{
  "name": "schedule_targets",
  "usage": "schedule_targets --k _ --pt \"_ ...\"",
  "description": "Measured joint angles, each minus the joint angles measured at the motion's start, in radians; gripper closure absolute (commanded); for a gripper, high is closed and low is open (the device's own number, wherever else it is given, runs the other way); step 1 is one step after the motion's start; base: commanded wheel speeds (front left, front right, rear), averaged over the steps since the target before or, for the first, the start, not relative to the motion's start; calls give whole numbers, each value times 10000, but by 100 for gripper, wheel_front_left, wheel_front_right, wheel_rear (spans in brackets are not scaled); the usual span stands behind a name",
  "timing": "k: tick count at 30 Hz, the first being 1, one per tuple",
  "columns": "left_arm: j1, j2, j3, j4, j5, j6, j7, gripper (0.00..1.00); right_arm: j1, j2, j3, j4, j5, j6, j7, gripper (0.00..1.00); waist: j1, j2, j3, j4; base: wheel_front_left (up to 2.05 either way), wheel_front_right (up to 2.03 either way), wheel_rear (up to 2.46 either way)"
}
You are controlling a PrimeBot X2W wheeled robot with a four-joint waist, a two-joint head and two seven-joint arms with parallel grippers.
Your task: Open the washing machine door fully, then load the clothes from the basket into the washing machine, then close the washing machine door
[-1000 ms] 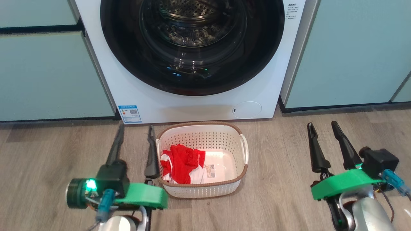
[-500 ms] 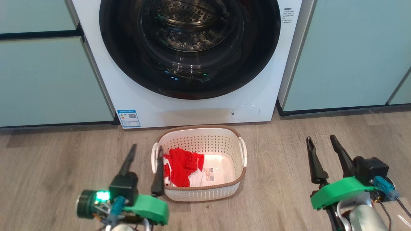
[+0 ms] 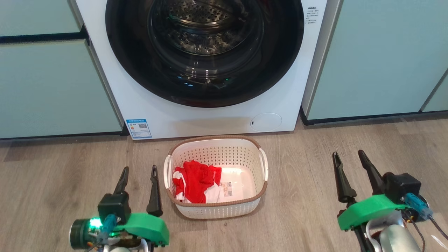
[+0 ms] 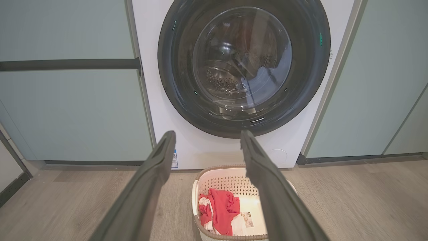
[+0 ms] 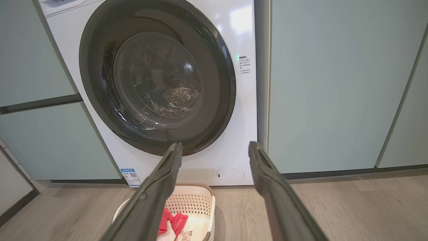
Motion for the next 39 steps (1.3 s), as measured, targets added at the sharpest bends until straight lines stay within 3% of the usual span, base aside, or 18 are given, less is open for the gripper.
schedule_targets --k 25,39 --pt "-12 -23 90 307 36 69 0 0 5 -6 171 -468 -228 0 0 0 0 0 383 106 0 0 0" --pt "-36 -33 247 182 -105 -320 0 0 -3 -10 -184 -454 -263 0 0 0 0 0 485 -14 2 2 -5"
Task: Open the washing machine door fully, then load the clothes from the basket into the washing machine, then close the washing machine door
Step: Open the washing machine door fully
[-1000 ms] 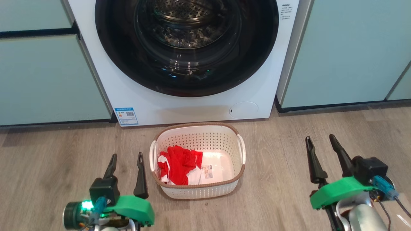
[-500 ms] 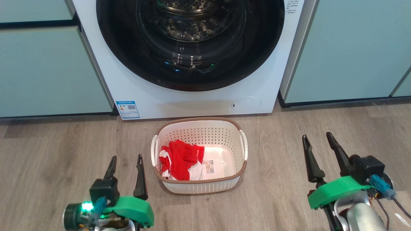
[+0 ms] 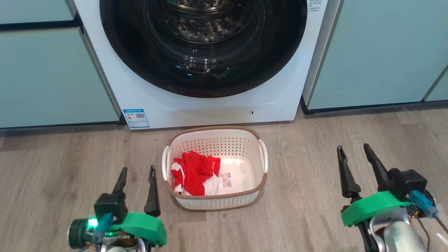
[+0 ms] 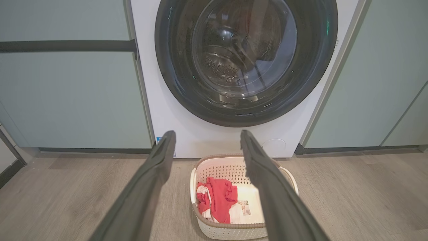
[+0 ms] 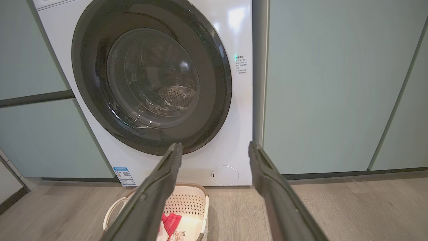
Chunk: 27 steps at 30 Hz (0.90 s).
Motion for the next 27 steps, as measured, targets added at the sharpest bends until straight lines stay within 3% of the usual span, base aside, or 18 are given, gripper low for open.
schedule_targets --k 9,27 --pt "-7 2 -23 4 0 -31 0 0 -10 2 -13 8 29 0 0 0 0 0 18 -6 71 71 -142" --pt "-5 0 -36 42 27 -117 0 0 -159 6 -157 119 29 0 -2 0 0 0 -40 -85 122 122 -244"
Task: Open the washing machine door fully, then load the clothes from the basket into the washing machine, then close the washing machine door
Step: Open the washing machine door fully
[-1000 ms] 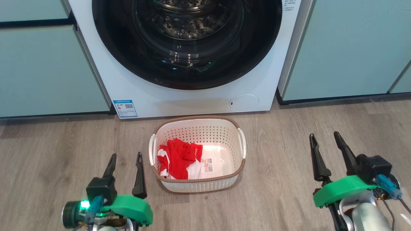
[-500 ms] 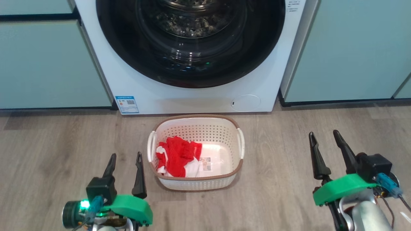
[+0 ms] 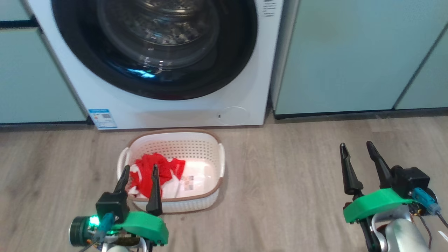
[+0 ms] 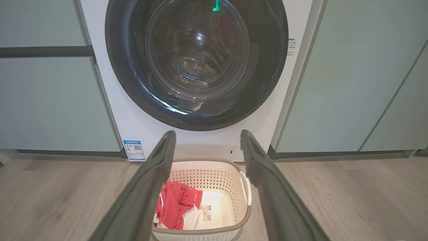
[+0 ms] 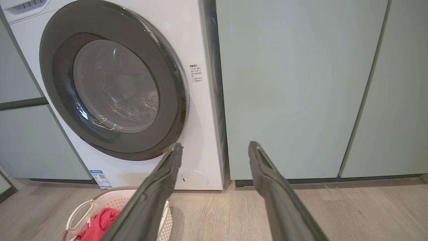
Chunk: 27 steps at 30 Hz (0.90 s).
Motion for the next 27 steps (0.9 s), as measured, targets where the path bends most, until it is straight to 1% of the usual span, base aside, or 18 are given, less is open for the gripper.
schedule_targets --k 1,5,10,18,22,27 --pt "-2 0 2 -123 23 -48 -2 0 -1 0 0 4 0 0 0 0 0 0 0 -10 112 112 -224" --pt "-3 -58 -33 -184 267 98 0 0 0 -38 -63 42 0 0 0 0 0 0 -38 -61 90 90 -181" --pt "-2 -71 -40 -190 272 174 0 0 -9 -63 -123 111 -2 0 0 0 0 0 -89 -98 49 49 -98" --pt "-1 -69 -36 -184 416 259 0 0 -14 -59 -148 144 -2 0 -12 0 0 0 -154 -163 3 3 -6" --pt "0 -65 -146 -178 957 326 0 0 -14 -59 -157 146 224 0 -12 0 0 0 -178 -152 0 0 0" --pt "0 -63 -161 -178 930 435 0 0 -14 -59 -148 138 251 0 -12 0 0 0 -188 -127 0 0 0"
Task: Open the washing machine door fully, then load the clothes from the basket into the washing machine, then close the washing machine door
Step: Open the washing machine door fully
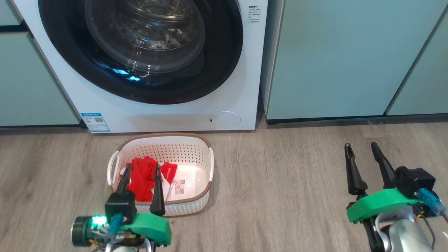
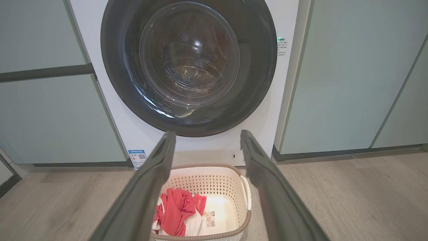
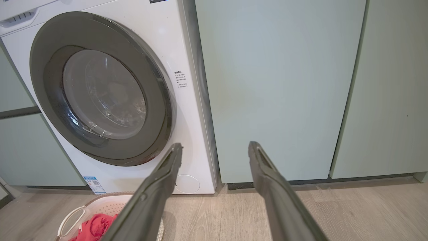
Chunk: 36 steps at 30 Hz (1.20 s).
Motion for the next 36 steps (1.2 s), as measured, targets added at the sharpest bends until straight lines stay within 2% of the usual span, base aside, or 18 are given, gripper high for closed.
schedule_targets --k 20,22,23,26,29,36 --pt "2 0 301 -94 -715 92 0 0 3 0 123 -366 184 0 0 0 0 0 144 97 0 0 0" --pt "1 0 330 -249 -640 182 0 0 3 0 125 -382 268 0 0 72 0 0 225 129 0 0 0" --pt "-2 0 339 -322 -570 186 -2 0 3 0 127 -391 270 0 0 100 0 0 273 146 0 0 0" --pt "-3 0 349 -518 -520 186 -2 0 2 0 174 -387 454 0 -2 100 0 0 452 211 0 0 0" --pt "-33 -2 341 -606 -520 186 0 0 -56 -2 336 -334 1501 0 -2 100 0 0 683 295 0 0 0" --pt "-411 0 276 -842 -662 268 -2 0 -1026 12 272 -102 1791 0 -2 100 0 0 1411 493 0 0 0"
